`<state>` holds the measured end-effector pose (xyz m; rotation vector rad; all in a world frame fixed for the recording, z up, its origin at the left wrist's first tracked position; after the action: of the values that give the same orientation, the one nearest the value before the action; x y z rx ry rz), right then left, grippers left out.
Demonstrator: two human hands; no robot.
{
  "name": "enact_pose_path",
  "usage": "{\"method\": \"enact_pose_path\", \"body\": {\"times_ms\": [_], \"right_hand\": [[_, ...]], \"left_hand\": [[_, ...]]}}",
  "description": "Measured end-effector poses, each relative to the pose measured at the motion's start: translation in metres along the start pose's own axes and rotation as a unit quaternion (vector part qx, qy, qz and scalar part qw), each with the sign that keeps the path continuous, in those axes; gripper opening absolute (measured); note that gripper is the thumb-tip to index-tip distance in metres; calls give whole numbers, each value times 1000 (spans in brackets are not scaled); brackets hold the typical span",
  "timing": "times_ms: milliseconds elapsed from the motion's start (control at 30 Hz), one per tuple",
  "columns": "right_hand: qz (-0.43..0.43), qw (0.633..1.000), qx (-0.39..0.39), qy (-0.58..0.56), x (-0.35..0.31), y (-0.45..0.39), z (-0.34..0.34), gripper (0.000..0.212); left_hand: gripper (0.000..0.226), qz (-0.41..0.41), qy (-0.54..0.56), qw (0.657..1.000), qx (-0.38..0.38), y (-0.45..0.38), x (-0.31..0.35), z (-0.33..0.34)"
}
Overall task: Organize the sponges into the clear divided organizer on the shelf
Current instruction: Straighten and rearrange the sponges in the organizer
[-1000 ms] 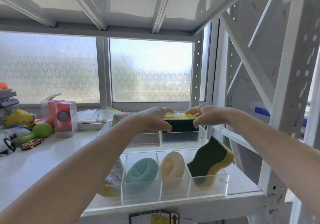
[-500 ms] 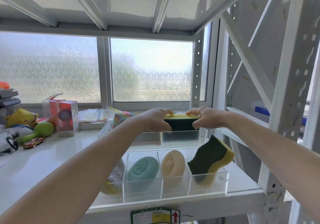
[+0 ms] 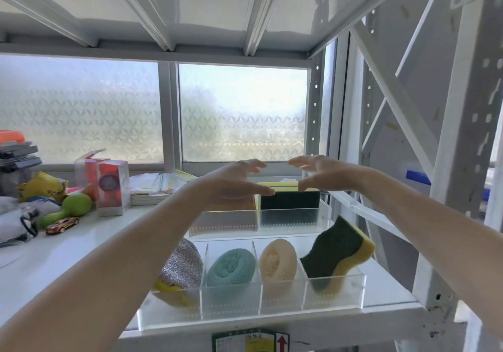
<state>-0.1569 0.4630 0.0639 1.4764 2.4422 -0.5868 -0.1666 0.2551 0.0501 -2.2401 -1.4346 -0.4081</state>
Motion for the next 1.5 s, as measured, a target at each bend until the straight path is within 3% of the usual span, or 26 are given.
{"method": "enact_pose_path", "body": {"times_ms": [133, 333, 533, 867, 1033, 1233, 1500], "right_hand": [[-54, 999, 4, -6, -33, -18, 2, 65], [-54, 996, -39, 60, -63, -52, 40, 80], [-27, 988, -104, 111, -72, -66, 52, 99], [-65, 982, -67, 161, -79, -59, 55, 89], [-100, 991, -22, 90, -85, -52, 47, 63], [-88, 986, -82, 114, -90, -50, 60, 50], [-39, 994, -71, 74, -96, -54, 56, 41]], "left_hand": [[72, -35, 25, 999, 22, 14, -30, -31], [90, -102, 13, 995, 15, 42, -86, -49], [87, -87, 31, 996, 8, 51, -105, -45], [80, 5, -5, 998, 69, 57, -93, -41], [64, 45, 35, 993, 99, 58, -90, -45], [60, 11, 7, 999, 46, 58, -87, -40], [63, -35, 16, 999, 18, 53, -88, -41]]}}
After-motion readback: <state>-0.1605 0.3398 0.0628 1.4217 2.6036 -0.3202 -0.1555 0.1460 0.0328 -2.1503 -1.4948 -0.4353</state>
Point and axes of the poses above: each hand's wrist, its own y-axis away from the middle knuckle, its own z-axis out of the palm, x = y × z, the point moved 1 cm from there along -y, towards the middle knuckle, and after that the axes turned 7 degrees about -z, right-handed, at the moved point
